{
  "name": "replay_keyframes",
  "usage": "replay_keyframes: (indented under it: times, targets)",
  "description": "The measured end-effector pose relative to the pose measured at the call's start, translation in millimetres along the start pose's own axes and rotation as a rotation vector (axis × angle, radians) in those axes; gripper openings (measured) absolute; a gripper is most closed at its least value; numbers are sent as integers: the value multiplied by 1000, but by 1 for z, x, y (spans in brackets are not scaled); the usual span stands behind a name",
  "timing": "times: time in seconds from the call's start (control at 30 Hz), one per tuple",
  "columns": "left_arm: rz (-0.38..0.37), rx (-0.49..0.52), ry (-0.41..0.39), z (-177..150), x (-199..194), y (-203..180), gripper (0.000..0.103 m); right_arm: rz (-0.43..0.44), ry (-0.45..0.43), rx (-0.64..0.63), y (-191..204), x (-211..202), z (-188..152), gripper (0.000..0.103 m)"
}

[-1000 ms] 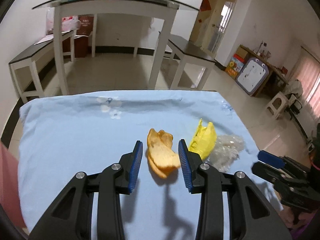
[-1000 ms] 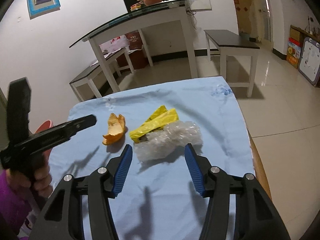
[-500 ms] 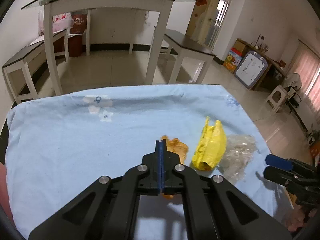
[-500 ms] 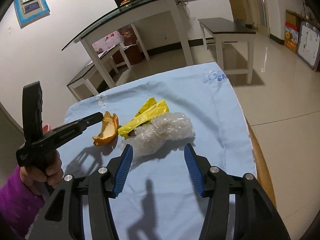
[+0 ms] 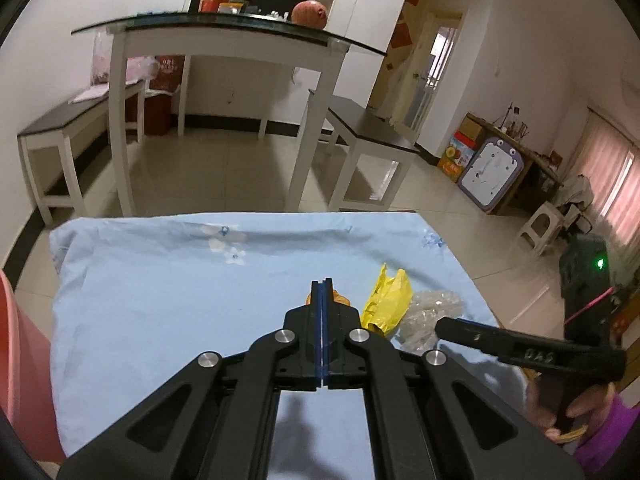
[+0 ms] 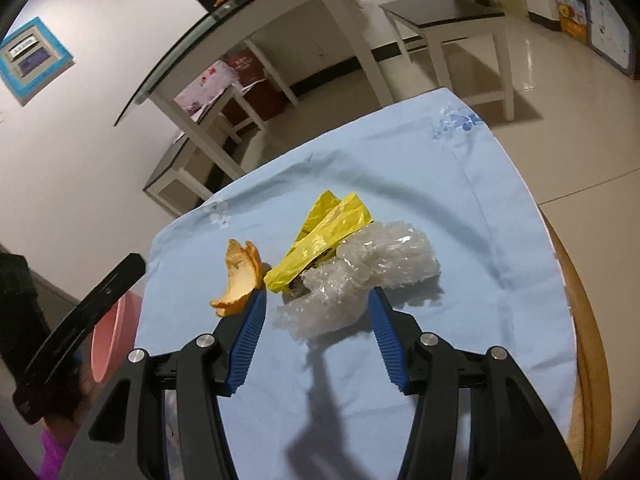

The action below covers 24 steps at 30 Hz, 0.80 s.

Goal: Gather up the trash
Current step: 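Grasp the orange peel with left tool while right tool grasps the clear plastic wrap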

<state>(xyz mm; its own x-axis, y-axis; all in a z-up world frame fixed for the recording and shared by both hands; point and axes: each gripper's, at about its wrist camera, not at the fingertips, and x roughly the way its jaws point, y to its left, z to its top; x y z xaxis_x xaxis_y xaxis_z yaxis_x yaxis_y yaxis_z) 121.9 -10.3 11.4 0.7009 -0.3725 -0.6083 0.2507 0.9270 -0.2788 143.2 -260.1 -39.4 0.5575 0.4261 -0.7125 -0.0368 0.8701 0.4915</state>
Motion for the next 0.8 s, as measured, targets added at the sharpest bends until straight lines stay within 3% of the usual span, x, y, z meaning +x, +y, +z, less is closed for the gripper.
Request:
replay_keyframes:
  times: [0.3,0.53,0.6,0.67,0.8]
  targets:
    - [3,3,143,-5,53,10,0,-70,32,23,4,20,-4,53]
    - [-36,-31,177,-4,70,17,0,-57,46,29,0,26,-7,53]
    - [-42,-51,169,-4,71,20,11,-60,45,17,0,27,-7,52]
    - [-58,-71,167,-3,72,23,34,-65,43,3,1,27,-8,52]
    - [-65,-68,174,-2,73,23,36,-77,40,-31,1,25,-11,52]
